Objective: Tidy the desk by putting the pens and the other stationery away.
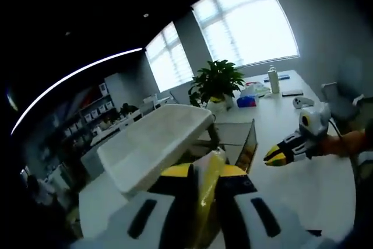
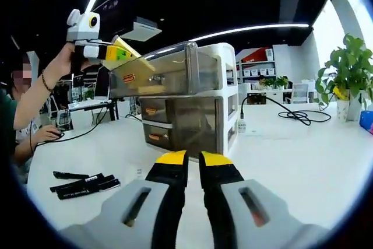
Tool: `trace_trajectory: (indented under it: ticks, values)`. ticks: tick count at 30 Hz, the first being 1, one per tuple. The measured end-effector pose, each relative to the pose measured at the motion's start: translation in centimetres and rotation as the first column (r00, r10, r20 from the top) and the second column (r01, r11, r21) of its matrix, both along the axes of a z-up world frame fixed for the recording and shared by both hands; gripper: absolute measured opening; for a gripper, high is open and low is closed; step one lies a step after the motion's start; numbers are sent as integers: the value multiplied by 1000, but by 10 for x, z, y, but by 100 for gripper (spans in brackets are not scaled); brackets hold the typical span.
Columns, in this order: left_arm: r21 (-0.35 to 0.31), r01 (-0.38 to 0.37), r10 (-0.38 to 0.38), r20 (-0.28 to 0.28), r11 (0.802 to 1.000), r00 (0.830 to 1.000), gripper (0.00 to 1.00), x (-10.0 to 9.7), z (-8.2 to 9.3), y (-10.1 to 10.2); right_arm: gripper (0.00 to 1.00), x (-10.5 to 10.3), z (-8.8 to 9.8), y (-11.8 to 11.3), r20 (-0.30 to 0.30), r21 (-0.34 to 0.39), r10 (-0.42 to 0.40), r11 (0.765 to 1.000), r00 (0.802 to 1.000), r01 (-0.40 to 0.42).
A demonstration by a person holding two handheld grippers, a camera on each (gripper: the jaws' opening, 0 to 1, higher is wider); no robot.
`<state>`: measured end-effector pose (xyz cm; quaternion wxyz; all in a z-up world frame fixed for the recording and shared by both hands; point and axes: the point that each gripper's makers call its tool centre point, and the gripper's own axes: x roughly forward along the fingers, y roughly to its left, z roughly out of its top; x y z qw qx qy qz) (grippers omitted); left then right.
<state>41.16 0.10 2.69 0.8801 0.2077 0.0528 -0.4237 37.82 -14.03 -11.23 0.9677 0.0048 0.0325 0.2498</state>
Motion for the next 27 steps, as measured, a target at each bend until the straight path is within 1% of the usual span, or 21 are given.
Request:
trace_trajectory:
  ticks: [4, 6, 7, 9, 10, 13, 16, 22, 27]
  values:
    - [13, -25, 25, -12, 1000, 1000, 16, 11, -5, 3, 11, 1, -2, -2, -7, 9, -3, 1000, 1000, 3]
    - [-20, -35, 35, -29, 999, 999, 17, 16, -2, 4, 11, 1, -1, -2, -6, 11, -5, 1000, 1000, 5]
    - [-54, -48, 45, -48, 997, 998, 17, 20, 1, 5, 11, 1, -1, -3, -6, 10, -7, 1000, 1000, 7]
    - [-70, -48, 44, -55, 996, 998, 17, 23, 2, 8, 11, 1, -2, -2, -7, 11, -6, 1000, 1000, 6]
    - [-75, -46, 41, -59, 996, 997, 18, 21, 2, 9, 11, 1, -2, -2, -8, 12, -4, 1000, 1000, 4]
    - [-87, -16, 10, -70, 996, 998, 21, 7, -1, 10, 12, 1, 1, 0, 4, 21, 5, 1000, 1000, -5]
    - [-97, -11, 5, -58, 995, 998, 24, -2, 0, 14, 12, 0, 3, 1, 8, 24, 9, 1000, 1000, -9]
    - [-124, 11, -17, -52, 992, 998, 23, -14, 8, 16, 12, 0, 2, 1, 2, 29, 10, 1000, 1000, -10]
    - [-117, 5, -10, -44, 993, 999, 22, -18, 11, 17, 11, -1, 3, 1, 3, 29, 12, 1000, 1000, -12]
